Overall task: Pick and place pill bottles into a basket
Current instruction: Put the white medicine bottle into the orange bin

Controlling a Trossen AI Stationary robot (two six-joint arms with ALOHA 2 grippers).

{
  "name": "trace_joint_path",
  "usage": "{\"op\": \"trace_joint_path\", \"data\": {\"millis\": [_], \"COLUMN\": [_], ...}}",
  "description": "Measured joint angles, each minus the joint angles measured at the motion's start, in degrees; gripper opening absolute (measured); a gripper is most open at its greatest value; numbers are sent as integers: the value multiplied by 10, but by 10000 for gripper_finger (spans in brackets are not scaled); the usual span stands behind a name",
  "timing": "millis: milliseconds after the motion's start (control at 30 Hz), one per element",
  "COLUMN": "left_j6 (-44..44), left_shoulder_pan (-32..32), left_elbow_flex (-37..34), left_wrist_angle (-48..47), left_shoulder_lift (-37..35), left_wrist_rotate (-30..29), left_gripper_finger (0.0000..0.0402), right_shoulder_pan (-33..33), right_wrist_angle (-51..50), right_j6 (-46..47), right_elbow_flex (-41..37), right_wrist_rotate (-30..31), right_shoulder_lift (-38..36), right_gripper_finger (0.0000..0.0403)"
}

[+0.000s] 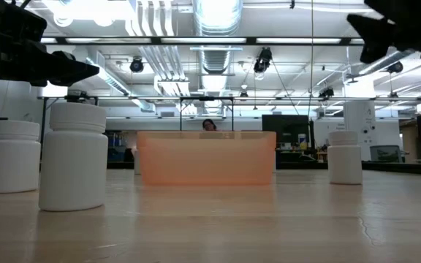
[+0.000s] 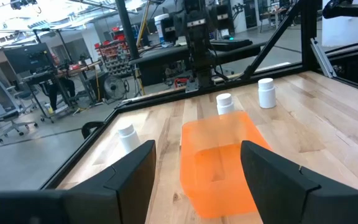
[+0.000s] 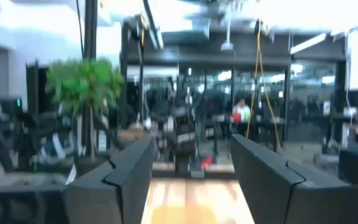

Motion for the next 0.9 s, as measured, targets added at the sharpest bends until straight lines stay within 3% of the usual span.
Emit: {"op": "trace_joint_path", "data": {"millis": [300,600,900], "left_j6": [0,0,0], "left_shoulder_pan": [0,0,0], "left_elbow_flex": [0,0,0], "left_wrist_angle": [0,0,0], "left_shoulder_lift": [0,0,0], "left_wrist_rotate": [0,0,0], "left_gripper_finger": [218,218,218], "right_shoulder_pan": [0,0,0], "right_wrist_angle": [115,296,303], "right_j6": [2,-8,-53], "right_elbow_flex": [0,0,55], "right_wrist_rotate": [-45,-92,-92], "right_shoulder_lift": [0,0,0], "right_gripper_finger": [206,206,206]}}
